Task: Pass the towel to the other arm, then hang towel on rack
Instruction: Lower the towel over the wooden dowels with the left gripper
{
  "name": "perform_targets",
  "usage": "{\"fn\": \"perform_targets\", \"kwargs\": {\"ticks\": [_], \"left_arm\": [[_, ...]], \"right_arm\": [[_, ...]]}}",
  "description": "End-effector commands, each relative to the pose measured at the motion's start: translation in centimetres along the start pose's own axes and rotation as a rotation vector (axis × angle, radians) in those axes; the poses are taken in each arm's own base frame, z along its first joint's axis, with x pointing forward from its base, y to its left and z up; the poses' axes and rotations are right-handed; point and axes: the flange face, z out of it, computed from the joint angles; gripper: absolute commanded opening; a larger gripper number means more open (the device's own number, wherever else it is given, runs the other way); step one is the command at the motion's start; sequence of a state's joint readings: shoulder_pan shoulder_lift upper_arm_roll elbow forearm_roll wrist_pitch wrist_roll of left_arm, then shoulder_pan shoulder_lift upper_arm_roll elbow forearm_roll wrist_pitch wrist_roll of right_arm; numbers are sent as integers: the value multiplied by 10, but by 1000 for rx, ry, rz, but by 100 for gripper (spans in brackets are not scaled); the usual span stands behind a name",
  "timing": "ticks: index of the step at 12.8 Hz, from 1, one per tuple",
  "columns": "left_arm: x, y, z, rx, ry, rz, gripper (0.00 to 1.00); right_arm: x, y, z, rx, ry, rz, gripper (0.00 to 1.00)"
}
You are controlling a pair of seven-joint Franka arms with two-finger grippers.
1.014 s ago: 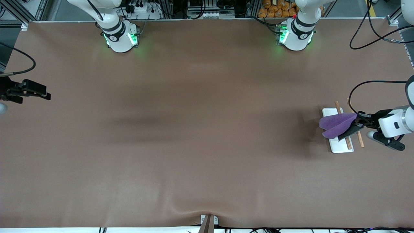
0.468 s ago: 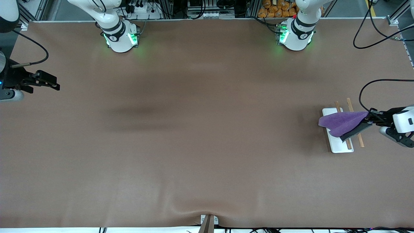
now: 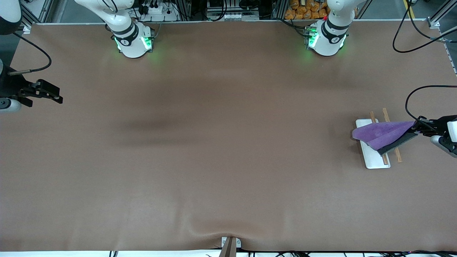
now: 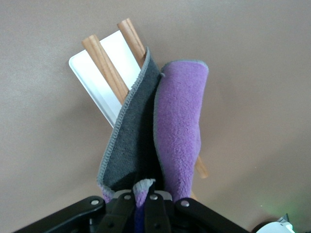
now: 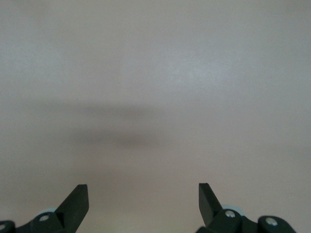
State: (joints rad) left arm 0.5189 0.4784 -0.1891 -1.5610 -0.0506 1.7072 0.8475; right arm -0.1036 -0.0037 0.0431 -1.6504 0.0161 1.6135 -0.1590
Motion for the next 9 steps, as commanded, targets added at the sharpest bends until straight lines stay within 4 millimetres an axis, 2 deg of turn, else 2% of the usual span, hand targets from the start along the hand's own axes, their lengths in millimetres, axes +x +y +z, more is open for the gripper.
{"fn": "perform_targets", "kwargs": {"ticks": [1, 6, 9], "left_arm": [[-5, -9, -1, -6, 28, 29, 0], [-19, -24, 5, -22, 33, 34, 0], [-19, -33, 20, -36, 33, 28, 0]], "right_arm": [[4, 5, -18, -18, 17, -7, 100], [-7, -13, -38, -7, -22, -24, 100], [-9, -24, -47, 3, -23, -39, 100]]}}
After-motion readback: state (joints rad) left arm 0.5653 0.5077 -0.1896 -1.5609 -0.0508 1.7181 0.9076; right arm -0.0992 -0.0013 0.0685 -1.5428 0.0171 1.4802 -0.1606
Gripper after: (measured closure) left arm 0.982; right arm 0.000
